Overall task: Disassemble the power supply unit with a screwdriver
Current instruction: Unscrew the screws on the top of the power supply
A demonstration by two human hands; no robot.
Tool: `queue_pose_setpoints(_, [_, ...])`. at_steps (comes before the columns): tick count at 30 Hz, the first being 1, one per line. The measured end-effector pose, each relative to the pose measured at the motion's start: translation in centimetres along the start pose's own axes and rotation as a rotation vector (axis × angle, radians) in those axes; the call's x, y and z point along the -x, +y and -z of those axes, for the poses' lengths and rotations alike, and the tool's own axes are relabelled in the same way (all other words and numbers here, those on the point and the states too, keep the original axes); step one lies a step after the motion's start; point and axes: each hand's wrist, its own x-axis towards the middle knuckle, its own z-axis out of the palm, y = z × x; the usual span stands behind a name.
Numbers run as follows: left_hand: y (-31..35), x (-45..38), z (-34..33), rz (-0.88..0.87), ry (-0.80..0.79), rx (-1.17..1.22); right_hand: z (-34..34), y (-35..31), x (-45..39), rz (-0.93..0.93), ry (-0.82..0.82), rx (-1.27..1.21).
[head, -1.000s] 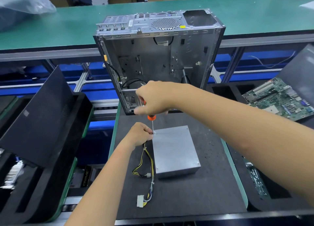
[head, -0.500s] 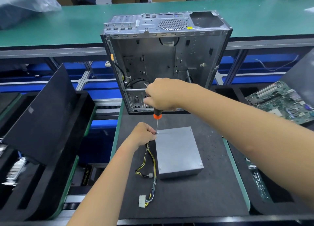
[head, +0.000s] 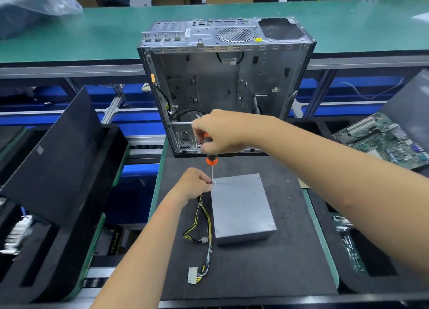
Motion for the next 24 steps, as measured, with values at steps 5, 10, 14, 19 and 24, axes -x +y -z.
queue_pose_setpoints(5, [-0.1,0.0,0.0,-0.006,0.001,0.010,0.1,-0.4,0.5,0.050,-0.036,0.051])
queue_pose_setpoints(10, [-0.1,0.1,0.0,-0.005,-0.003,0.017,-0.7,-0.3,0.2,0.010,0.067,0.173])
queue_pose_setpoints(14, [-0.2,0.3,-0.1,-0.022,0.004,0.021,0.1,0.0,0.5,0.108,-0.072,-0.007])
queue_pose_setpoints(19, [-0.2,0.2,-0.1,-0.021,-0.003,0.022,-0.3,0.2,0.6,-0.036,-0.018,0.211])
queue_pose_setpoints(24, [-0.2,0.2,0.1,-0.036,-0.023,0.028,0.0,0.1,0.6,0.091,-0.037,0.118])
